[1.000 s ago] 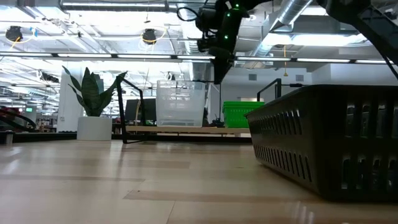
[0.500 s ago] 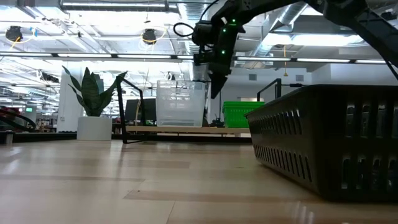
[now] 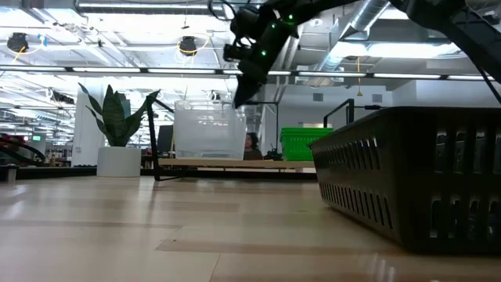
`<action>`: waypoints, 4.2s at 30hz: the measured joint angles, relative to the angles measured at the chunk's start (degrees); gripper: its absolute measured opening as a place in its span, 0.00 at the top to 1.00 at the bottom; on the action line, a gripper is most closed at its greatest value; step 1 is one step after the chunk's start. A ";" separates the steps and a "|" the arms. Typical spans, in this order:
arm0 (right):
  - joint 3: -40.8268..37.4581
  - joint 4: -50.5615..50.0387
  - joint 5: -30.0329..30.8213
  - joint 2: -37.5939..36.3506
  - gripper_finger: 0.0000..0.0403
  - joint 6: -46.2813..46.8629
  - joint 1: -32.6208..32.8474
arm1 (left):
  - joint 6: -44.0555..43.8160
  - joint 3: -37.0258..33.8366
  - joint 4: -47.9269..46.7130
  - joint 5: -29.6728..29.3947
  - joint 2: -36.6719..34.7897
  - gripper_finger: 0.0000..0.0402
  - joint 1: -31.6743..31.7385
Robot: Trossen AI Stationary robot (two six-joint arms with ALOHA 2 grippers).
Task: Stack baskets on shelf by color
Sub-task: Stack the transparent bin on top of the stacked transparent bins on the shelf, then put the top left black bin on the shelf
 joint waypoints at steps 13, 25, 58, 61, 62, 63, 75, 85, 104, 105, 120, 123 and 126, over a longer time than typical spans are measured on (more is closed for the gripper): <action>1.01 -3.46 8.52 0.00 0.53 4.34 -5.10 | 0.42 0.00 -0.19 0.13 0.00 0.29 0.02; -2.33 4.62 3.95 3.90 0.61 4.37 -7.06 | 1.12 0.00 -1.88 0.20 0.00 0.29 0.00; 7.05 -27.08 -7.69 -5.49 0.61 20.62 -1.66 | -0.13 0.00 -5.78 0.62 0.00 0.29 -0.02; 0.02 -33.44 -10.32 -11.50 0.61 23.85 3.54 | -1.50 0.00 -5.58 0.68 0.04 0.29 -0.02; -2.81 -33.96 -10.26 -13.54 0.62 25.19 5.91 | -1.55 0.00 -5.58 0.67 0.00 0.29 -0.02; -6.23 -33.27 -10.12 -16.06 0.62 26.82 8.48 | -1.55 0.00 -5.56 0.65 -0.01 0.29 -0.02; -44.18 -11.02 -1.65 -33.99 0.54 47.34 41.58 | -3.04 0.00 -5.11 0.57 0.02 0.29 -0.02; -56.31 -5.93 -1.47 -30.93 0.43 47.46 45.32 | -6.10 0.00 -5.12 1.53 0.04 0.29 -0.02; -64.91 7.55 0.66 -30.96 0.52 46.10 44.85 | -6.83 0.00 -5.12 2.55 1.22 0.29 -0.13; -64.91 7.71 0.97 -30.98 0.54 45.68 44.85 | -6.86 0.00 -5.12 2.54 1.22 0.29 -0.13; -60.62 6.33 -0.07 -32.08 0.98 42.05 42.40 | -6.85 0.00 -5.14 2.45 1.22 0.29 -0.13; -55.73 2.57 -1.37 -33.92 0.98 39.44 40.69 | -6.82 0.00 -5.14 2.45 1.22 0.29 -0.13; -50.06 -2.54 -1.72 -36.06 0.99 37.06 38.28 | -5.86 0.00 -5.17 2.38 1.22 0.29 -0.13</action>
